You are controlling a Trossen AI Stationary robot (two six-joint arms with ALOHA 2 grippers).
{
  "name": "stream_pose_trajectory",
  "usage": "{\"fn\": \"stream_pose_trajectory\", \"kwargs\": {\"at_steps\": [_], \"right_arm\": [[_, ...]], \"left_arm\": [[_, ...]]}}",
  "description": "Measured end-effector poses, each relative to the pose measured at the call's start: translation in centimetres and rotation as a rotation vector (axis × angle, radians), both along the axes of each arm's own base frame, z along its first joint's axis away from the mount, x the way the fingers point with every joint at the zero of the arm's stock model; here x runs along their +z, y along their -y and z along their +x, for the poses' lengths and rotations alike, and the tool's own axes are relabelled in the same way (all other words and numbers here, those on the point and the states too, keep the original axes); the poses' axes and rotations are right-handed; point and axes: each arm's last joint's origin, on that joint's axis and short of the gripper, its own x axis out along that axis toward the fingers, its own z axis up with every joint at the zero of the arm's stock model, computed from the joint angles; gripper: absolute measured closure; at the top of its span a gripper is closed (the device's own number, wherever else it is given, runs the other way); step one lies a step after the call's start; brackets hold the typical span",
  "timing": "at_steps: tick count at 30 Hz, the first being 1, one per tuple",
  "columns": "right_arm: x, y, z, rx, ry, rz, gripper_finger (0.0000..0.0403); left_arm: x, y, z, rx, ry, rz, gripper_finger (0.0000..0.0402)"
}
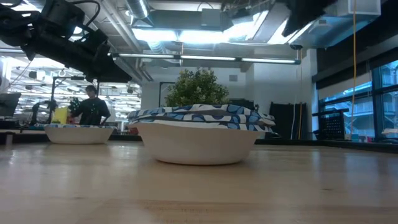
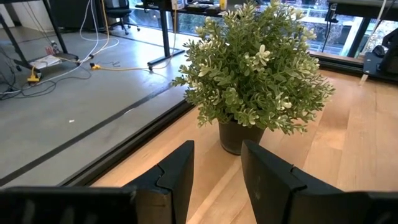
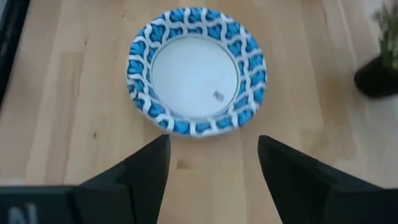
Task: Nest bowls inside each other
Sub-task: Stack the blue pattern bowl on the blue pattern bowl
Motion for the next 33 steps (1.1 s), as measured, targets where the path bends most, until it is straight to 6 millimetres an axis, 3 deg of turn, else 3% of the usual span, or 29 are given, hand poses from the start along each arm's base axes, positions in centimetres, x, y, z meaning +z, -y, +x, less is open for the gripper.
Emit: {"fn": "stream_pose_trajectory", "kwargs": {"at_steps": [5, 13, 18, 27, 33], "right_arm": [[-1.6, 0.0, -2.6, -0.050, -0.037, 0.126, 0.0159], [-2.4, -2.1, -7.3, -0.041, -0.052, 0.227, 0.0159], [-3.4, -2.6, -9.3, -0.066, -0.146, 0.196, 0.0159], [-3.6, -2.7, -9.0, -0.126, -0.090, 0.229, 0.0159], [-4.2, -1.4, -9.2, -0.158, -0.221, 0.161, 0.0159]], "left_arm": [[0.0, 0.0, 0.0, 0.000, 0.000, -0.001, 0.0273], [0.0, 0.0, 0.0, 0.000, 0.000, -0.001, 0.0273], [0.0, 0.0, 0.0, 0.000, 0.000, -0.001, 0.0273], [0.0, 0.0, 0.0, 0.000, 0.000, -0.001, 0.0273], [0.0, 0.0, 0.0, 0.000, 0.000, -0.001, 0.0273]]}}
